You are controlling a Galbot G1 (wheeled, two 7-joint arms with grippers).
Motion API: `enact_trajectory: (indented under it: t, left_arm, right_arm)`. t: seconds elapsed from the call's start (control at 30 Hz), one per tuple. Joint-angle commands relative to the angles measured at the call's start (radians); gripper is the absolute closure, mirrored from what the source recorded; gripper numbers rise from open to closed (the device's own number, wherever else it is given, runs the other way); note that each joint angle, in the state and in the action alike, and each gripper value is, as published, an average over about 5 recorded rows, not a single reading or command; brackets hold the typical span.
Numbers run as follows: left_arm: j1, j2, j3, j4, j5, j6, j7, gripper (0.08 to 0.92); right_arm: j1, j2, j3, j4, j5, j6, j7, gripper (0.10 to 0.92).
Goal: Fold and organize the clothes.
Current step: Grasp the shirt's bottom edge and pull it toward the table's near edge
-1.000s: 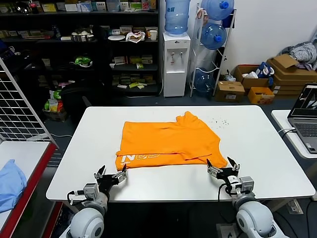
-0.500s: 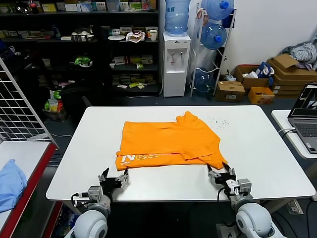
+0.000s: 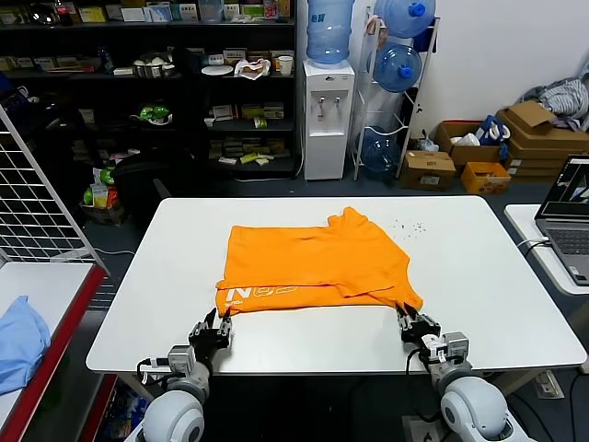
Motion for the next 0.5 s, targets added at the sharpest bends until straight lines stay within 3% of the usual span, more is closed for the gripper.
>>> enact_trajectory:
  t: [0.03, 0.27, 0.5]
  left_arm:
    - [0.003, 0.002, 0.0, -0.004, 0.006, 0.002, -0.004, 0.707]
    - [0.013, 0.024, -0.012, -0.048, 0.004, 0.0, -0.016, 0.888]
    - [0.064, 0.111, -0.051, -0.15, -0.032, 0.006, -0.031, 0.906]
  right_arm:
    - [-0.004, -0.001, 0.003, 0.007, 0.01, 0.004, 0.0, 0.886]
    - [-0.057, -0.027, 0.031, 0.09, 0.057, 0.016, 0.012, 0.903]
    - [-0.186, -0.085, 0.081, 0.224, 0.114, 0.0, 0.044, 0.903]
